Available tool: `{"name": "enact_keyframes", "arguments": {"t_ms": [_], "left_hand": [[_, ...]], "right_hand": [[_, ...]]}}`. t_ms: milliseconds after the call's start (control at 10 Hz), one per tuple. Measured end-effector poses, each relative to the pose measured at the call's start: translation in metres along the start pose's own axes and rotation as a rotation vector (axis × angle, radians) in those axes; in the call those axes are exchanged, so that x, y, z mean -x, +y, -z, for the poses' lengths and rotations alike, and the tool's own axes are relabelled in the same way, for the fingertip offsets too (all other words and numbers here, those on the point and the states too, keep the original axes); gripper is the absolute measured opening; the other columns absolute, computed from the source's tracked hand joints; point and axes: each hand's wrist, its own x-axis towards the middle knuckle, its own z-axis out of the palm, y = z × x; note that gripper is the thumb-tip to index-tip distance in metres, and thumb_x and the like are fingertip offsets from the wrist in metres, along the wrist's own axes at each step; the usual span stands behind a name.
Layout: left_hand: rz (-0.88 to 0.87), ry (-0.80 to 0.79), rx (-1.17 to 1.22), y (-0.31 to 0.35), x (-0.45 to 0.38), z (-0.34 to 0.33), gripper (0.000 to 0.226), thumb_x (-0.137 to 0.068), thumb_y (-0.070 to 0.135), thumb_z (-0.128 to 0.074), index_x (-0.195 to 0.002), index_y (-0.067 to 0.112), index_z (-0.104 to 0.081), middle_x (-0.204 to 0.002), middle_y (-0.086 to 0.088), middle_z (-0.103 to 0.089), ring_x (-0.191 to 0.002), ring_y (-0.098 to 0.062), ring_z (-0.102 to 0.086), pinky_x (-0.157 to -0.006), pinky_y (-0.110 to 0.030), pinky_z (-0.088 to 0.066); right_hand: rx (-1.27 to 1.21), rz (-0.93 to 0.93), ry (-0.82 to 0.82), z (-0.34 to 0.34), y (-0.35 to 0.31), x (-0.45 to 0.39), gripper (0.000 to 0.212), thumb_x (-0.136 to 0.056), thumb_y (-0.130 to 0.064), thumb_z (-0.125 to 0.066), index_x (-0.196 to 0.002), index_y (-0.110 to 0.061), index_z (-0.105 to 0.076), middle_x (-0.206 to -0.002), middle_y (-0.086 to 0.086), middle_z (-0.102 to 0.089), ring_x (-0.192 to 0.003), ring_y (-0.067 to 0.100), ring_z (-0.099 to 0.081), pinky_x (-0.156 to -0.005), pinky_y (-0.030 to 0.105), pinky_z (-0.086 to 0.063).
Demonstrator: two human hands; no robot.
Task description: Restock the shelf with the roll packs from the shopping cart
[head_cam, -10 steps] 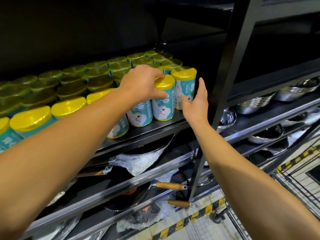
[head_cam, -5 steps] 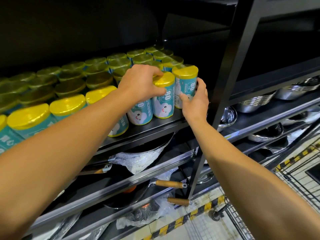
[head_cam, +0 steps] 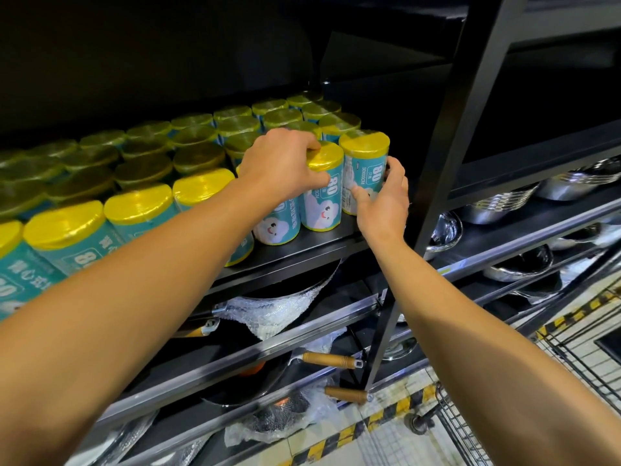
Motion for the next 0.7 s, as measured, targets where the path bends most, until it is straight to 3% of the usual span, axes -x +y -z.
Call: {"name": "enact_keyframes", "arguments": {"t_ms": [300,400,500,600,700], "left_hand": [[-0.012,-0.010,-0.040,0.002,0.003,-0.001,0.063,-0.080,0.054,-0.070,-0.136,0.030,-0.056,-0.128,-0.005,-0.060,-0.117,-0.030,-0.056,-0.078,-0.038,-0.045],[-0.048,-0.018,-0.075,0.001,0.007,0.005,0.064,-0.081,0.058,-0.064,-0.138,0.031,-0.054,-0.127,-0.004,-0.062,-0.118,-0.029,-0.056,-0.093,-0.045,-0.048],[-0.072,-0.026,-0.071,-0.003,0.017,0.013,0.067,-0.083,0.060,-0.060,-0.144,0.033,-0.047,-0.132,-0.001,-0.060,-0.124,-0.029,-0.053,-0.106,-0.055,-0.040],[-0.127,0.068,-0.001,-0.015,0.032,0.025,0.065,-0.085,0.057,-0.058,-0.144,0.031,-0.049,-0.139,0.001,-0.058,-0.128,-0.028,-0.051,-0.104,-0.051,-0.042],[-0.144,0.206,0.122,-0.028,0.055,0.047,0.061,-0.087,0.051,-0.061,-0.142,0.025,-0.054,-0.142,0.000,-0.057,-0.131,-0.025,-0.049,-0.109,-0.044,-0.039]], "right_hand": [[0.032,0.003,-0.038,0.004,-0.008,0.000,0.072,-0.089,-0.024,-0.074,-0.149,-0.015,-0.035,-0.140,0.009,-0.047,-0.123,0.030,-0.052,-0.100,0.049,-0.047],[0.039,-0.020,-0.064,0.008,-0.016,0.002,0.074,-0.095,-0.022,-0.062,-0.156,-0.012,-0.022,-0.154,0.013,-0.035,-0.135,0.034,-0.043,-0.109,0.050,-0.040],[0.006,0.028,-0.013,0.020,-0.038,0.017,0.072,-0.097,-0.023,-0.057,-0.157,-0.010,-0.020,-0.159,0.012,-0.028,-0.144,0.031,-0.032,-0.117,0.044,-0.030],[-0.044,0.168,0.044,0.029,-0.065,0.035,0.068,-0.096,-0.026,-0.058,-0.155,-0.011,-0.027,-0.155,0.009,-0.035,-0.142,0.026,-0.034,-0.115,0.034,-0.028],[-0.106,0.231,-0.032,0.037,-0.095,0.049,0.066,-0.096,-0.028,-0.058,-0.155,-0.015,-0.030,-0.153,0.003,-0.039,-0.141,0.018,-0.036,-0.108,0.023,-0.026]]}}
